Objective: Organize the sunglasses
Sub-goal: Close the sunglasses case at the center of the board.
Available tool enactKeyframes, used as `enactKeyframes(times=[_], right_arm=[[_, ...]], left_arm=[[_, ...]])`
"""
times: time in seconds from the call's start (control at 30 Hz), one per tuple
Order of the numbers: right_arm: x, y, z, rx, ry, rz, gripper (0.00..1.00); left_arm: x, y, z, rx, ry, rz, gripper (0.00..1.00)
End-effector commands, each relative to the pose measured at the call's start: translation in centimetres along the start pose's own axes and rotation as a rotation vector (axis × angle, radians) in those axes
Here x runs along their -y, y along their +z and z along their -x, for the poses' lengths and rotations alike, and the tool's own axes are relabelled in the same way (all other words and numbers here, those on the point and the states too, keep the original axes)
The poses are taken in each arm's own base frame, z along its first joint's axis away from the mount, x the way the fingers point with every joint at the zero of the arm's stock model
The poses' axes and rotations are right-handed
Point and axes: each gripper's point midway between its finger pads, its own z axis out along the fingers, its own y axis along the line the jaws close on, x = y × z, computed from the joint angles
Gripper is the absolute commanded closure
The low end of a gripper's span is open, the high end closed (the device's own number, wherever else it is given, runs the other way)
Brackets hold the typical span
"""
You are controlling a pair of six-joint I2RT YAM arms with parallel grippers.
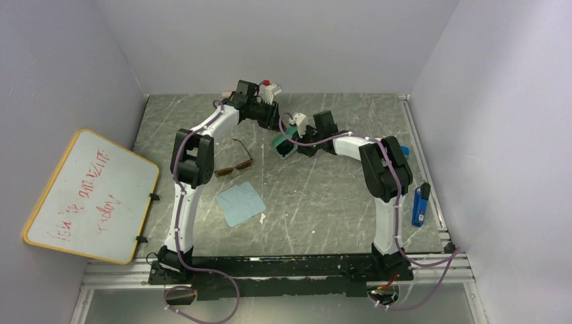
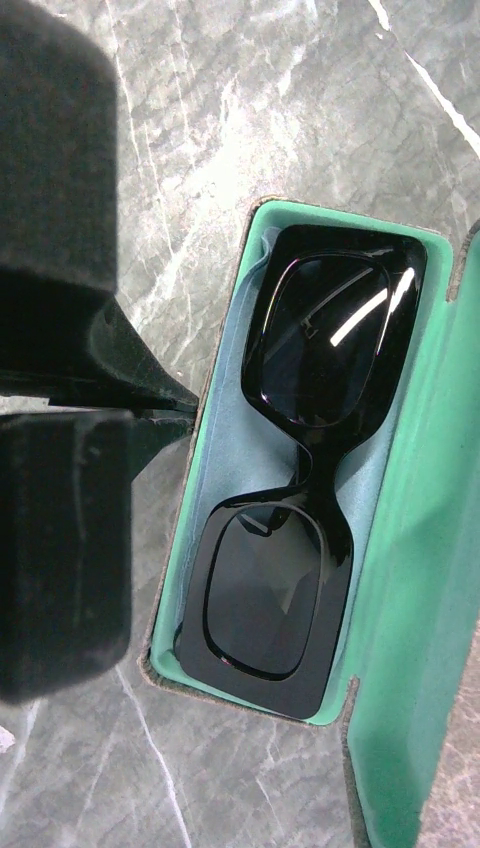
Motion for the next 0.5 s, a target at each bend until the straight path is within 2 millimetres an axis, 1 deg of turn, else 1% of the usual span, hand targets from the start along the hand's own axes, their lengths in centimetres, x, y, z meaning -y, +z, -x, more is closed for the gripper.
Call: enactKeyframes(times=[0.0, 0.1, 0.3, 0.43, 0.47], right_arm=[[0.16, 0.40, 1.08, 0.018, -0.016, 0.004, 0.96], [0.21, 0.47, 1.11, 0.017, -0.016, 0.004, 0.96], [0.22, 0.46, 0.96, 0.012, -0.015, 0.003, 0.96], [0.14, 0.50, 0.95, 0.012, -0.013, 0.007, 0.96], [0.15, 0.49, 0.92, 0.011, -0.012, 0.007, 0.96]], left_arm=[[2.09, 0.09, 1.32, 0.021, 0.016, -0.085, 0.62], [2.16, 0.09, 1.38, 0.023, 0.017, -0.089, 0.60], [2.25, -0.08, 1.59, 0.029, 0.016, -0.103, 0.61], [2.09, -0.11, 1.50, 0.029, 0.016, -0.105, 0.68], [2.19, -0.11, 1.48, 0.029, 0.016, -0.113, 0.69]])
